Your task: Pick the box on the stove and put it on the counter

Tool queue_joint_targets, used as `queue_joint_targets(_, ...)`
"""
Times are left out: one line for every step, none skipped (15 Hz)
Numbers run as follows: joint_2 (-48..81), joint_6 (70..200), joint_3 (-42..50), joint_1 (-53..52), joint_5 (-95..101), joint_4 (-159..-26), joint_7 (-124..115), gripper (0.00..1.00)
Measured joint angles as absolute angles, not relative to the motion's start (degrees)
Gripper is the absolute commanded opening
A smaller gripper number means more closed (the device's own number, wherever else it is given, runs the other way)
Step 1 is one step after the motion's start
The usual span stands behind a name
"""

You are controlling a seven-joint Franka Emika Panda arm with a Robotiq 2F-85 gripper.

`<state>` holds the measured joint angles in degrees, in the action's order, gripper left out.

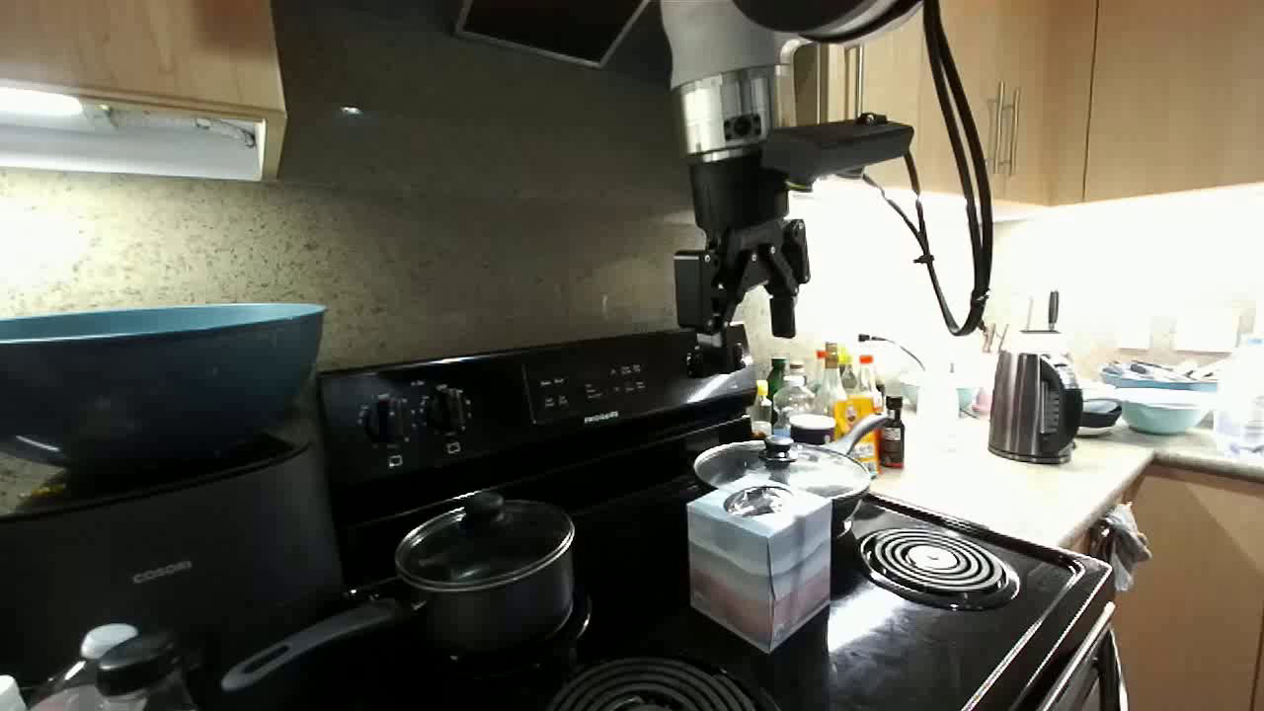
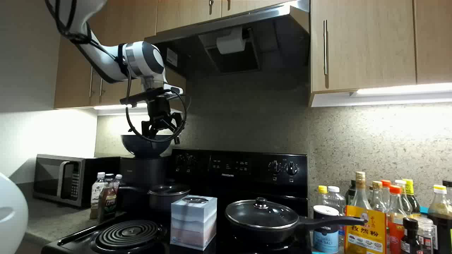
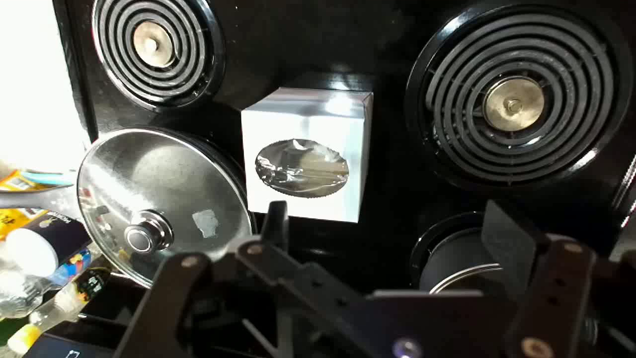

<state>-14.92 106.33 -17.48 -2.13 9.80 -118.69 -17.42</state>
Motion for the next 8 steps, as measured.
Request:
queue_joint_targets(-14.9, 106.3, -17.5, -2.1, 9.8, -118.7, -17.4, 1.0)
queue_joint_targets(-14.9, 106.3, -17.5, -2.1, 9.8, -118.7, -17.4, 1.0)
queue_joint_targets(-14.9, 106.3, -17.2, -2.4, 9.8, -118.7, -17.4, 1.0)
queue_joint_targets(-14.8, 106.3, -16.8, -2.8, 9.8, -118.7, -17.4, 1.0)
queue_joint_targets(-14.7, 106.3, -16.2, -3.2, 9.8, -118.7, -17.4, 1.0)
queue_joint_targets(-14.6, 106.3, -15.8, -3.4, 9.8, -118.7, -17.4, 1.0)
queue_joint_targets(-14.4, 106.4, -15.2, -3.4, 9.8, -118.7, -17.4, 1.0)
queue_joint_targets(-14.3, 106.6, -14.6, -3.4, 9.8, -118.7, -17.4, 1.0)
